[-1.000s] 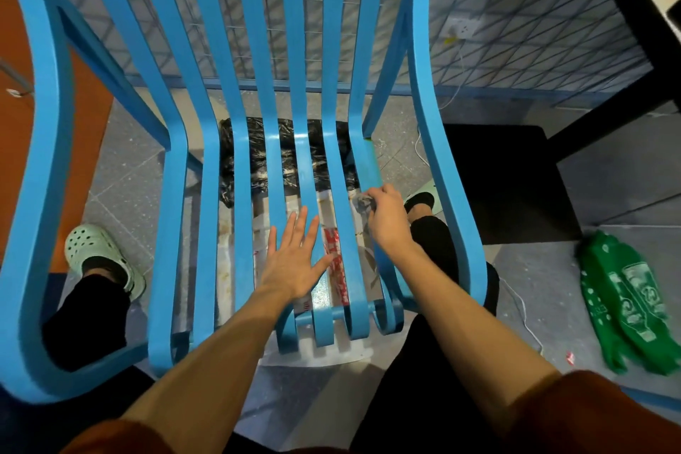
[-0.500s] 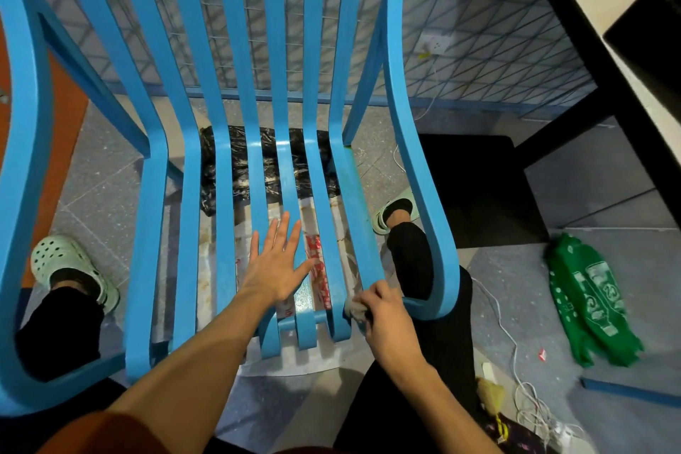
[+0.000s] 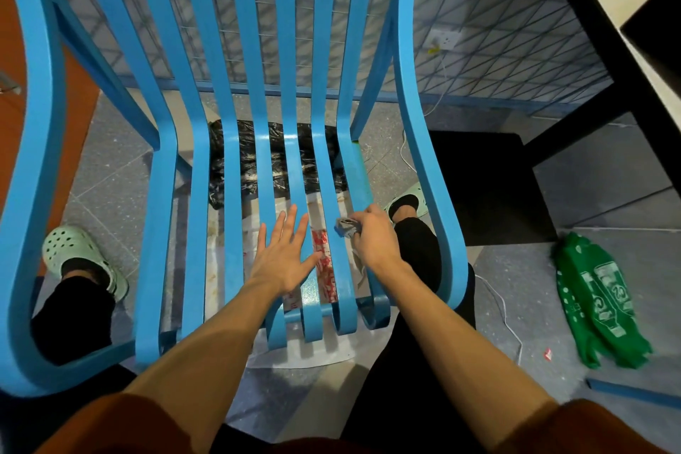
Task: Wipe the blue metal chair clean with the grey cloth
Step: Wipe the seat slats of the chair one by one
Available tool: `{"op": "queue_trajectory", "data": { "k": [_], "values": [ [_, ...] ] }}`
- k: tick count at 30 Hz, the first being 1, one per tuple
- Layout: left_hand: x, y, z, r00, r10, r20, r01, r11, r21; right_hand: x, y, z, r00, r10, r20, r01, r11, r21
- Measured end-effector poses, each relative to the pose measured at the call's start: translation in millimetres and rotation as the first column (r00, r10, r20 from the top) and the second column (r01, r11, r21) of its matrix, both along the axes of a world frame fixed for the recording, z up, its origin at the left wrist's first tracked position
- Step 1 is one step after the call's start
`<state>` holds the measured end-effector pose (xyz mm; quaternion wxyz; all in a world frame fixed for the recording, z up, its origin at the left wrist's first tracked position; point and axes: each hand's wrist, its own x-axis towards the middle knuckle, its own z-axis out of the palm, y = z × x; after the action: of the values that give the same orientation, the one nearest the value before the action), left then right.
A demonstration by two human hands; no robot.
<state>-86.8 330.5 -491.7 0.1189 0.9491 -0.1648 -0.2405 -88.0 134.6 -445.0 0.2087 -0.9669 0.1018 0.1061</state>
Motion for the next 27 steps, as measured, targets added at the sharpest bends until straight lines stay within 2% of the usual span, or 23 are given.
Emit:
{"op": "queue_trajectory", "data": {
  "k": [5, 8, 11, 19, 27],
  "values": [
    [-0.5, 0.2, -0.3, 1.000, 0.007, 0.023, -0.006, 1.000, -0.019, -26.8, -0.7, 19.2, 0.985, 0.162, -0.052, -0.168, 0.977, -0.132],
    [-1.5, 0.3, -0.8, 1.000, -0.001, 0.026, 0.001, 1.000, -0.021, -70.1, -1.7, 32.3, 0.987, 0.106, -0.117, -0.113, 0.992, -0.053],
    [-3.0, 0.7, -1.3, 0.999, 0.012, 0.036, -0.011, 0.999, -0.037, -108.0, 1.9, 38.5, 0.980, 0.146, -0.139, -0.152, 0.988, -0.035],
    [-8.3, -0.1, -4.6, 0.994, 0.057, 0.090, -0.051, 0.996, -0.074, -99.0, -9.9, 14.9, 0.995, -0.095, -0.016, 0.096, 0.991, 0.090],
    [-16.3, -3.8, -10.4, 0.965, 0.119, 0.235, -0.106, 0.992, -0.066, -21.5, -6.8, -5.9, 0.970, -0.219, 0.104, 0.191, 0.956, 0.223]
  ]
}}
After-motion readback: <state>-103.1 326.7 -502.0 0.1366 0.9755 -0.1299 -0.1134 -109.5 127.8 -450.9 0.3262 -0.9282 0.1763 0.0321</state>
